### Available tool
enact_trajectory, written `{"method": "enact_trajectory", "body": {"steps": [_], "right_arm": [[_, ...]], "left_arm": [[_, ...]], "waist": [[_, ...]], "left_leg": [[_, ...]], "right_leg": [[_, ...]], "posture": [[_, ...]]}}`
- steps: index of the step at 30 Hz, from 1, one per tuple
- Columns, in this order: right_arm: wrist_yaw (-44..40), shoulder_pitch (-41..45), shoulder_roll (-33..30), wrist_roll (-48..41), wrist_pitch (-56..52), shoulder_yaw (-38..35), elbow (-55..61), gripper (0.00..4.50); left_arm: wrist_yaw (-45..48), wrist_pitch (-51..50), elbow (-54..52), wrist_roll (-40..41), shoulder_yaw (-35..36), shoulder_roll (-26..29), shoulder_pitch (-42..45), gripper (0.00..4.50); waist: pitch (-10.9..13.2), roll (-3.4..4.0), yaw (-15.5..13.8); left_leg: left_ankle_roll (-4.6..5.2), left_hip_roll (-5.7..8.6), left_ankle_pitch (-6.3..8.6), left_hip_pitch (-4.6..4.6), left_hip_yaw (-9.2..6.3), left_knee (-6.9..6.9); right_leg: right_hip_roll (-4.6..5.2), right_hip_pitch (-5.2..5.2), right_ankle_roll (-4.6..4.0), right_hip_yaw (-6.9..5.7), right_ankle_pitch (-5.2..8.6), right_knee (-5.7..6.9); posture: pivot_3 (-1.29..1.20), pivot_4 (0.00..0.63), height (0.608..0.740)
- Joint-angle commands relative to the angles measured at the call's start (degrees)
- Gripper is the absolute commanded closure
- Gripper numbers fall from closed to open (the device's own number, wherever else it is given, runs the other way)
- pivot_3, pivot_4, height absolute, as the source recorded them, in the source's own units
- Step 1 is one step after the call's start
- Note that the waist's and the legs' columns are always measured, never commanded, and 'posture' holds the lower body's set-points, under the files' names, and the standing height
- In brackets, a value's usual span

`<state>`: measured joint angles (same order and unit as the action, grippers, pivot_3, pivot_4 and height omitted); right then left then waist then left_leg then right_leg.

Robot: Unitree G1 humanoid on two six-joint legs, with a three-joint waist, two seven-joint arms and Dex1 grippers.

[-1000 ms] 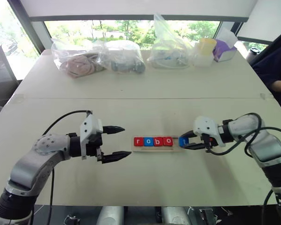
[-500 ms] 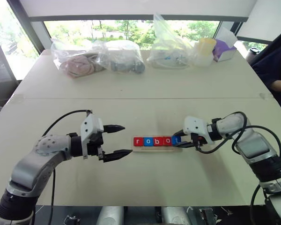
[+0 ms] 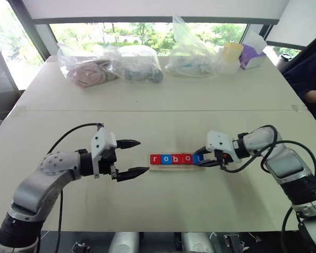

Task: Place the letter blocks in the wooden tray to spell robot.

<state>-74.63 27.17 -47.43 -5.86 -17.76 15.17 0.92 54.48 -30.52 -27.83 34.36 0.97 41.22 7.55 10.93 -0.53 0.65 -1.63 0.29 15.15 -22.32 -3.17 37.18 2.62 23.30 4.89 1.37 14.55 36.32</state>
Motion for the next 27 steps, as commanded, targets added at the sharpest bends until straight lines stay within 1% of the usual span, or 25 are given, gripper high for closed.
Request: {"method": "enact_trajectory", "body": {"steps": [1, 24, 26, 27], "right_arm": [[0.07, 0.49, -0.63, -0.48, 0.29, -1.38, 1.46, 3.36], [0.57, 0.79, 1.65, 0.47, 0.08, 0.7, 1.04, 3.36], [0.48, 0.89, 1.42, 0.5, 0.21, 0.54, 0.81, 2.32], [0.36, 0.9, 1.27, 0.43, 0.22, 0.41, 0.84, 1.97]], "left_arm": [[0.21, 1.36, -0.55, -0.16, 0.16, -0.24, 1.03, 0.0], [-1.25, 1.23, -1.1, -0.52, 0.08, -0.64, 1.25, 0.0], [-1.31, 1.22, -1.09, -0.54, 0.04, -0.61, 1.31, 0.0], [-1.34, 1.19, -1.12, -0.51, 0.04, -0.61, 1.32, 0.0]], "waist": [[0.0, 0.0, 0.01], [0.0, 0.0, 0.02], [0.0, 0.0, 0.02], [0.0, 0.0, 0.02]], "left_leg": [[0.0, 0.0, 0.0, 0.0, 0.0, 0.0], [0.0, 0.0, 0.0, 0.0, -0.01, 0.0], [0.0, 0.0, 0.0, 0.0, -0.01, 0.0], [0.0, 0.0, 0.0, 0.0, -0.01, 0.0]], "right_leg": [[0.0, 0.0, 0.0, 0.0, 0.0, 0.0], [-0.01, 0.0, 0.01, 0.0, -0.01, 0.01], [-0.01, 0.0, 0.01, 0.0, -0.01, 0.01], [-0.01, 0.0, 0.01, 0.0, -0.01, 0.01]], "posture": [[0.0, 0.15, 0.74], [0.0, 0.15, 0.74], [0.0, 0.15, 0.74], [0.0, 0.15, 0.74]]}}
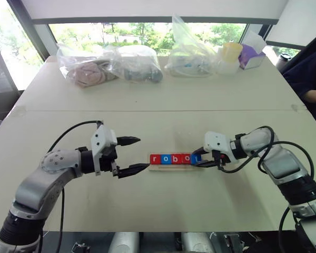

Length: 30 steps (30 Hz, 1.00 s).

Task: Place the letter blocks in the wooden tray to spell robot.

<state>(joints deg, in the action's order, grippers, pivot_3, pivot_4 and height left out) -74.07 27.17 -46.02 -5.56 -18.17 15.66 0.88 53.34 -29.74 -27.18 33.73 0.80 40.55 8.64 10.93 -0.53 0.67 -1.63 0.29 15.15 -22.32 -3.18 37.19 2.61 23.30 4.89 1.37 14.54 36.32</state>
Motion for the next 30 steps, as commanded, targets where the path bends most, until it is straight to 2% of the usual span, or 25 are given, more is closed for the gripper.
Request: {"method": "enact_trajectory", "body": {"steps": [1, 3, 4, 16, 24, 30], "right_arm": [[-0.22, 0.91, -0.31, 0.0, 0.43, -0.34, 1.1, 1.51], [-0.19, 1.05, -0.48, -0.32, -0.16, -0.89, 1.49, 0.45], [-0.21, 1.13, -0.58, -0.44, -0.37, -1.1, 1.61, 0.05], [0.62, 1.03, -0.32, -2.01, -2.83, -2.54, 2.09, 0.05], [5.48, 2.44, 3.76, -4.68, -9.04, -3.56, 4.06, 0.05], [7.25, 2.93, 4.15, -4.89, -9.8, -3.29, 4.63, 0.05]], "left_arm": [[-0.28, 0.36, -1.86, 0.17, 0.22, 0.03, 0.24, 0.0], [-0.32, 0.36, -1.81, 0.17, 0.2, 0.01, 0.3, 0.0], [-0.31, 0.38, -1.74, 0.16, 0.18, 0.01, 0.35, 0.0], [-0.29, 0.65, -1.07, -0.17, -0.6, -0.38, 1.09, 0.0], [-0.47, 0.79, -1.03, -0.3, -0.97, -0.49, 1.18, 0.0], [-0.64, 0.87, -1.17, -0.3, -1.06, -0.6, 1.12, 0.0]], "waist": [[0.0, 0.0, 0.0], [0.0, 0.0, 0.0], [0.0, 0.0, 0.0], [0.0, 0.0, 0.0], [0.0, 0.0, 0.05], [0.0, 0.0, -0.06]], "left_leg": [[0.0, 0.0, 0.0, 0.0, 0.0, 0.0], [0.0, 0.0, 0.0, 0.0, 0.0, 0.0], [0.0, 0.0, 0.0, 0.0, 0.0, 0.0], [0.0, 0.0, 0.0, 0.0, 0.0, 0.0], [0.0, -0.01, 0.0, 0.0, -0.01, -0.01], [0.0, 0.0, 0.0, 0.0, -0.01, 0.0]], "right_leg": [[0.0, 0.0, 0.0, 0.0, 0.0, 0.0], [0.0, 0.0, 0.0, 0.0, 0.0, 0.0], [0.0, 0.0, 0.0, 0.0, 0.0, 0.0], [0.0, 0.0, 0.0, 0.0, 0.0, 0.0], [-0.01, 0.02, 0.0, 0.0, 0.0, 0.03], [0.0, 0.02, 0.01, 0.0, -0.01, 0.03]], "posture": [[0.0, 0.15, 0.74], [0.0, 0.15, 0.74], [0.0, 0.15, 0.74], [0.0, 0.15, 0.74], [0.0, 0.15, 0.74], [0.0, 0.15, 0.74]]}}
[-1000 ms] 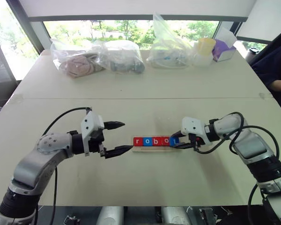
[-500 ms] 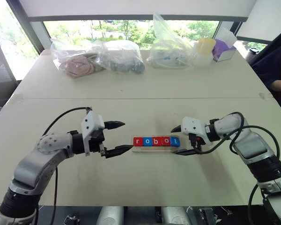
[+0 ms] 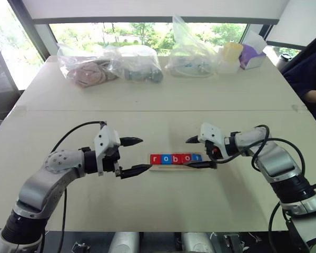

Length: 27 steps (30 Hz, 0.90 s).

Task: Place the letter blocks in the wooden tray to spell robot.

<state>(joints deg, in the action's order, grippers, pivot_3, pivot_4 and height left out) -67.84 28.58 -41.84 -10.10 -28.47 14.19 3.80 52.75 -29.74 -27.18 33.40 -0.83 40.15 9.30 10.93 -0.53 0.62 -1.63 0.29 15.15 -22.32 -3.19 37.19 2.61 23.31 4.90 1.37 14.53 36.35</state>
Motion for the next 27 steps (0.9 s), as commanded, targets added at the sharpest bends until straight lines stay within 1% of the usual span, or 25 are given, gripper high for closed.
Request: {"method": "enact_trajectory", "body": {"steps": [1, 10, 18, 20, 24, 27], "right_arm": [[1.56, 1.66, 0.03, 0.08, 0.95, -1.69, 1.16, 0.05], [2.39, 2.12, -1.31, 1.79, 4.21, -1.76, -3.11, 0.05], [1.78, 1.49, -3.19, 1.63, 5.22, -2.58, -3.88, 0.05], [2.21, 2.04, -2.87, 0.18, 3.61, -3.92, -3.19, 0.05], [2.7, 2.44, -2.03, -5.27, -3.89, -7.61, 0.69, 0.05], [3.05, 1.24, -2.96, -6.59, -6.15, -9.11, 2.21, 0.05]], "left_arm": [[-0.04, 0.91, -1.04, 0.01, 0.53, -0.23, 0.54, 0.0], [-0.15, 0.73, -0.95, -0.03, 0.49, -0.5, 0.76, 0.0], [-0.24, 0.73, -0.81, -0.08, 0.35, -0.53, 0.92, 0.0], [-0.26, 0.71, -0.78, -0.13, 0.22, -0.58, 1.0, 0.0], [-0.24, 0.67, -0.78, -0.08, 0.15, -0.62, 1.03, 0.0], [-0.27, 0.66, -0.78, -0.07, 0.12, -0.68, 1.1, 0.0]], "waist": [[0.0, 0.0, 0.01], [0.0, 0.0, 0.08], [0.0, 0.0, 0.07], [0.0, 0.0, 0.07], [0.0, 0.0, 0.05], [0.0, 0.0, 0.05]], "left_leg": [[0.0, 0.0, 0.0, 0.0, 0.0, 0.0], [0.0, 0.0, 0.0, 0.0, 0.01, 0.0], [0.0, 0.0, 0.0, 0.0, 0.01, 0.0], [0.0, 0.0, 0.0, 0.0, 0.02, 0.0], [0.0, 0.0, 0.0, 0.0, 0.01, 0.0], [0.0, 0.0, 0.0, 0.0, -0.01, -0.01]], "right_leg": [[0.01, 0.0, 0.0, 0.0, 0.0, 0.0], [0.0, 0.0, 0.0, 0.0, 0.0, 0.0], [0.0, 0.0, 0.0, 0.0, 0.0, 0.0], [0.0, 0.0, 0.0, 0.0, 0.0, 0.0], [0.0, 0.0, 0.0, 0.0, 0.0, 0.0], [0.0, 0.0, 0.0, 0.0, 0.0, 0.0]], "posture": [[0.0, 0.15, 0.74], [0.0, 0.15, 0.74], [0.0, 0.15, 0.74], [0.0, 0.15, 0.74], [0.0, 0.15, 0.74], [0.0, 0.15, 0.74]]}}
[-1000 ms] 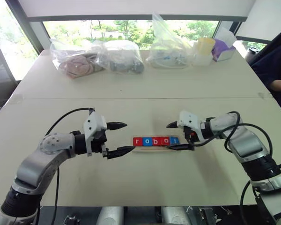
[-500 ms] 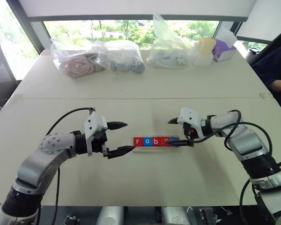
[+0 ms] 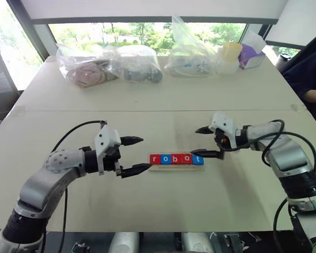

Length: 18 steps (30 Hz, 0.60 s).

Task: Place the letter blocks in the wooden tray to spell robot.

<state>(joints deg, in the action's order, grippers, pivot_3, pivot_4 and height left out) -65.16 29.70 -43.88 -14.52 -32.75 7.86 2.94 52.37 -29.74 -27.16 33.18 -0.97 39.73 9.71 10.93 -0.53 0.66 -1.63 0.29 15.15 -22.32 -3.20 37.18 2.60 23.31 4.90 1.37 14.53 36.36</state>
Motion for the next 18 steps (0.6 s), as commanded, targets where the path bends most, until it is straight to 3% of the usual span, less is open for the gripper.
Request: {"method": "enact_trajectory", "body": {"steps": [1, 9, 18], "right_arm": [[0.49, -0.84, -1.75, -1.89, -1.63, -3.26, 3.01, 0.05], [-0.6, -7.54, -8.51, 0.2, 2.97, -5.16, 1.02, 0.05], [0.64, -8.77, -7.61, 0.17, 3.5, -4.53, 1.33, 0.05]], "left_arm": [[0.1, 0.63, -0.87, 0.18, 0.29, -0.26, 0.64, 0.0], [0.3, 0.56, -0.81, 0.11, 0.23, -0.3, 0.74, 0.0], [0.54, 0.58, -0.77, 0.04, -0.22, -0.46, 0.95, 0.0]], "waist": [[0.0, 0.0, 0.0], [0.0, 0.0, -0.04], [0.0, 0.0, 0.03]], "left_leg": [[0.0, 0.0, 0.0, 0.0, 0.0, 0.0], [0.0, 0.04, 0.0, -0.03, 0.04, 0.03], [0.0, -0.01, 0.0, 0.02, 0.06, 0.02]], "right_leg": [[0.0, 0.0, 0.0, 0.0, 0.0, 0.0], [0.05, -0.01, 0.0, 0.0, 0.0, -0.02], [-0.04, 0.0, 0.0, 0.01, 0.0, 0.07]], "posture": [[0.0, 0.15, 0.74], [0.0, 0.15, 0.74], [0.0, 0.15, 0.74]]}}
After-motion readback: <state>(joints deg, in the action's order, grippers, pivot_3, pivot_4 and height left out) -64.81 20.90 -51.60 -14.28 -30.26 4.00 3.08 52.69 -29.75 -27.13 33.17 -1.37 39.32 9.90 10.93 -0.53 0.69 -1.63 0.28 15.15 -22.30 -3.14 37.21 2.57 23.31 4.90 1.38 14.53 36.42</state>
